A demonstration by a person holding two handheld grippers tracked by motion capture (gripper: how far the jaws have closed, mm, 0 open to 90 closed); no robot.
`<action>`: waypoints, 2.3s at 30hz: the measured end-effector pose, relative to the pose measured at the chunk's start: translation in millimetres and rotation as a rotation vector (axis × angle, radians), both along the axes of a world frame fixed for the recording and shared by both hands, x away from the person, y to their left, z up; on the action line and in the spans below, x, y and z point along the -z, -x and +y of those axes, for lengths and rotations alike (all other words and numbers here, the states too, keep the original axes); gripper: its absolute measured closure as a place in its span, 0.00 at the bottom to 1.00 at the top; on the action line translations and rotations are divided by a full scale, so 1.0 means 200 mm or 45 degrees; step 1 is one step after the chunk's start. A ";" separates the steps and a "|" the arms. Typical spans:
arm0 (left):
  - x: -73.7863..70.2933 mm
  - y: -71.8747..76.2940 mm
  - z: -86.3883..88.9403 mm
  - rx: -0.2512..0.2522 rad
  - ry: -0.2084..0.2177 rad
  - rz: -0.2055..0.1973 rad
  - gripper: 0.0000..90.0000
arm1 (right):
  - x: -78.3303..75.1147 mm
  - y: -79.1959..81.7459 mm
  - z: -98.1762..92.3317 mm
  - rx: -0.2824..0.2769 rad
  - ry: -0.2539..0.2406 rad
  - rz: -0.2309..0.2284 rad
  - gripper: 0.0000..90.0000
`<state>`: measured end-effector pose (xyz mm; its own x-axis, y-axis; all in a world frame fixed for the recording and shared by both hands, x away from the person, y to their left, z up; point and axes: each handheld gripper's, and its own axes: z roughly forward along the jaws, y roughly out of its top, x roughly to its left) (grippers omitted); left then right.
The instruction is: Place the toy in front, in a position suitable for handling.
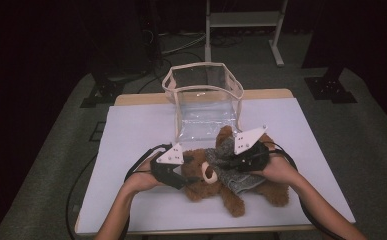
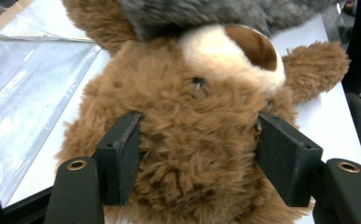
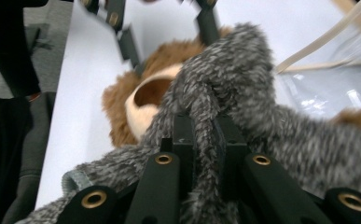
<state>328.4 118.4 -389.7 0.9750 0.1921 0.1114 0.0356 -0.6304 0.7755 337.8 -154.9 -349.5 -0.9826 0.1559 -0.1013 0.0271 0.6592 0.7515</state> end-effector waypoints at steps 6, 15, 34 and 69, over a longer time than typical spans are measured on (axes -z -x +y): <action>-0.01 0.02 0.00 -0.003 -0.024 -0.018 0.40 | -0.05 -0.07 0.07 0.011 -0.019 0.002 0.89; -0.01 0.02 -0.01 0.001 -0.019 -0.009 0.42 | 0.03 -0.04 0.00 0.008 0.021 0.056 0.89; -0.02 0.02 0.00 0.011 -0.051 -0.032 0.41 | 0.04 -0.09 0.05 -0.010 0.071 0.097 0.89; 0.00 0.00 0.02 -0.026 -0.066 -0.011 0.42 | 0.05 -0.06 -0.11 0.037 -0.036 0.133 0.90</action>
